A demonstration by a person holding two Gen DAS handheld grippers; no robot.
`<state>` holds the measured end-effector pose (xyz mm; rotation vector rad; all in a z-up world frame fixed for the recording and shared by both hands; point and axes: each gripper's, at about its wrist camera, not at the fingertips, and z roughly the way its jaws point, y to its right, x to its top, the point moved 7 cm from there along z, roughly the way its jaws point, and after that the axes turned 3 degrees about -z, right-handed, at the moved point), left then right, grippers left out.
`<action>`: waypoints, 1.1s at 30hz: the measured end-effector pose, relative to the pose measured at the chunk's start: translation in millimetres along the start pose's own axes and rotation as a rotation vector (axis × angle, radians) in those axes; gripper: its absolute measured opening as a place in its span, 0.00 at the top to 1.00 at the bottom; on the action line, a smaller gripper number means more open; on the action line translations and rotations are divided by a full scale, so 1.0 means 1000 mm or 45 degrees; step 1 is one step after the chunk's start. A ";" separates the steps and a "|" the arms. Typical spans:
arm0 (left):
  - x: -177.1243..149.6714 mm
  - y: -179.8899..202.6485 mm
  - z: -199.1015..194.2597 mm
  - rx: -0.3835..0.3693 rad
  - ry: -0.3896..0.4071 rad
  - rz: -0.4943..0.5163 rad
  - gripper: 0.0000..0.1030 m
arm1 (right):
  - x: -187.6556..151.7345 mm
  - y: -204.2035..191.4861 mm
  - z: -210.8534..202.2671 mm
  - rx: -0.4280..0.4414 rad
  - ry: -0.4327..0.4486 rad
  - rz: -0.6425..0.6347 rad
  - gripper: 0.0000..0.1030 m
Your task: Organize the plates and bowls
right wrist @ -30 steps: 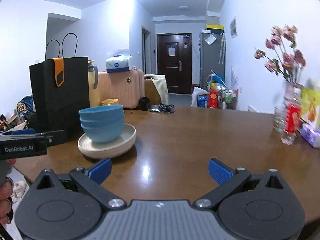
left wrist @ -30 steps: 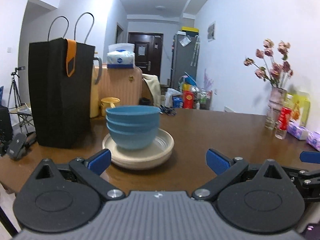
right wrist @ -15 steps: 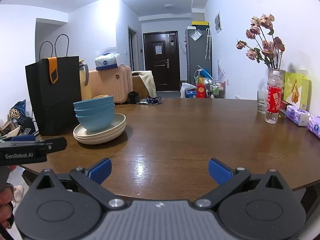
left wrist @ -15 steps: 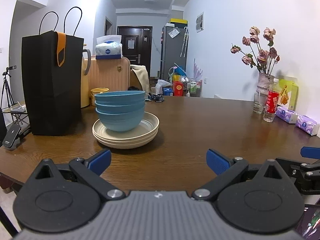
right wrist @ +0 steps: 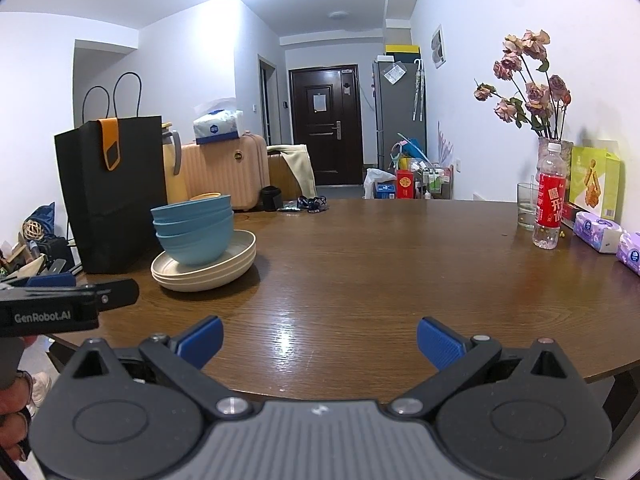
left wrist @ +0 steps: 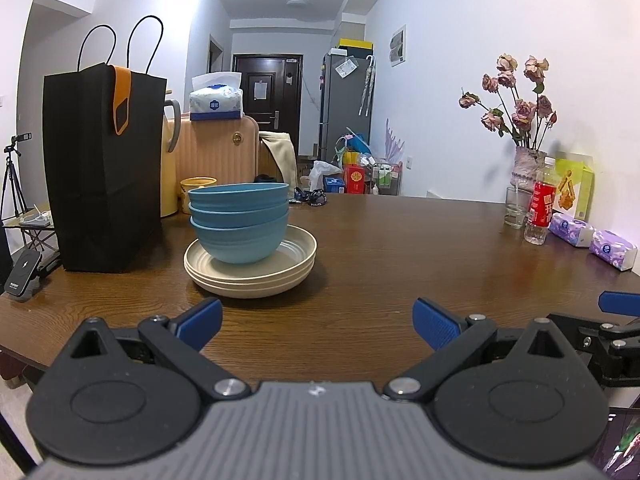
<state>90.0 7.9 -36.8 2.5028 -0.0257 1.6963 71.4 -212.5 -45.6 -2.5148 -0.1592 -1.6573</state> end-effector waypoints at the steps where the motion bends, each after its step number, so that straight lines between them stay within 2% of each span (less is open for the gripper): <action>1: 0.000 -0.001 0.000 -0.001 0.002 0.000 0.00 | 0.000 0.000 0.000 0.001 -0.001 0.001 0.00; 33: 0.002 0.000 -0.003 -0.009 0.020 0.003 0.00 | 0.001 -0.003 -0.002 0.001 0.007 0.008 0.00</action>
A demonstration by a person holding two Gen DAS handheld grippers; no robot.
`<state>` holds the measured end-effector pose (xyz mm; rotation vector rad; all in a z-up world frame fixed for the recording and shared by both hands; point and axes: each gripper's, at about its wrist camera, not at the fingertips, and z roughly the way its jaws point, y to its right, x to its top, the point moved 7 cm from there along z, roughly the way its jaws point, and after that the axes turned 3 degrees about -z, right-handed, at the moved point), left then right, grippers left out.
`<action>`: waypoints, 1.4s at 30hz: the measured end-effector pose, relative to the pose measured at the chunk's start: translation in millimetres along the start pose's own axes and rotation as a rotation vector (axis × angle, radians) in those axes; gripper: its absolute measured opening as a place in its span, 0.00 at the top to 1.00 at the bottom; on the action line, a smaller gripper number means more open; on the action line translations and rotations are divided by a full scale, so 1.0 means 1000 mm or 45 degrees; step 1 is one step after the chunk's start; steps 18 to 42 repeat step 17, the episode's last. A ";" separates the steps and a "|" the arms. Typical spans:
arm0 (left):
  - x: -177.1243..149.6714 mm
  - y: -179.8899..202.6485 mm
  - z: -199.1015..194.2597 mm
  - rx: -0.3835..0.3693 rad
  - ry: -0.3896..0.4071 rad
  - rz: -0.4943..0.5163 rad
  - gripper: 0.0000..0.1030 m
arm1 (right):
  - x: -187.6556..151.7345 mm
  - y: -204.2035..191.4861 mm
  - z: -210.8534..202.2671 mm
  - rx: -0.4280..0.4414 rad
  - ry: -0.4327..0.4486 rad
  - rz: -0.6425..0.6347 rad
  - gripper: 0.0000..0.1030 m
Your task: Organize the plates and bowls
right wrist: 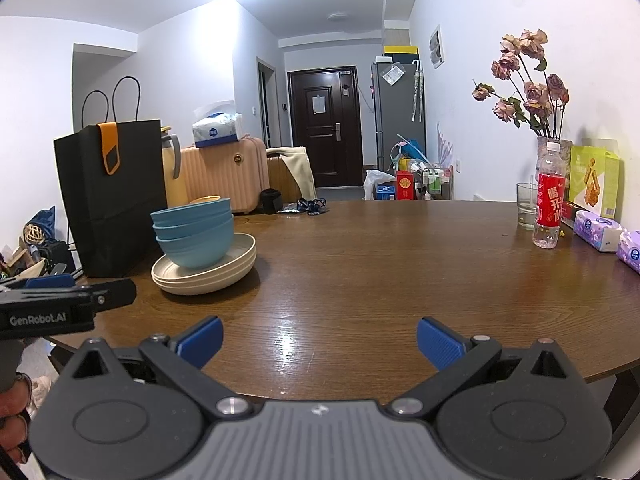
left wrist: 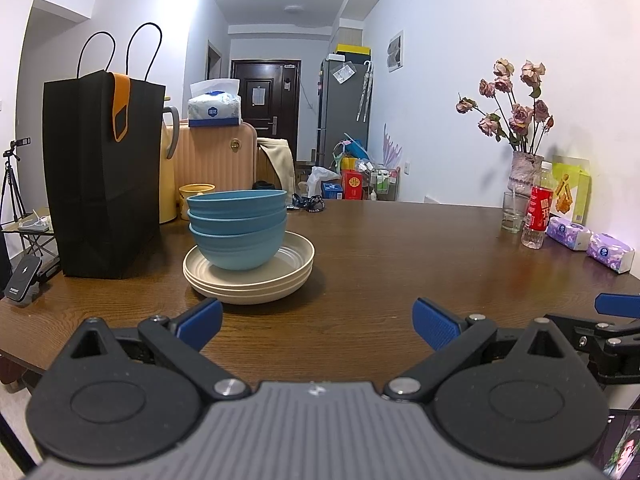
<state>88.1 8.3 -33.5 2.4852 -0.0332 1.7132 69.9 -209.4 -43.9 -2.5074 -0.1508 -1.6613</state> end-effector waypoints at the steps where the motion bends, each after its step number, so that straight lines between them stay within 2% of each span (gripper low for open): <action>1: 0.000 0.000 0.000 0.000 0.000 0.000 0.00 | 0.000 0.000 0.000 0.000 0.000 0.000 0.00; 42: 0.001 0.002 0.000 -0.023 0.000 0.001 0.00 | -0.001 0.001 0.000 0.000 -0.003 0.004 0.00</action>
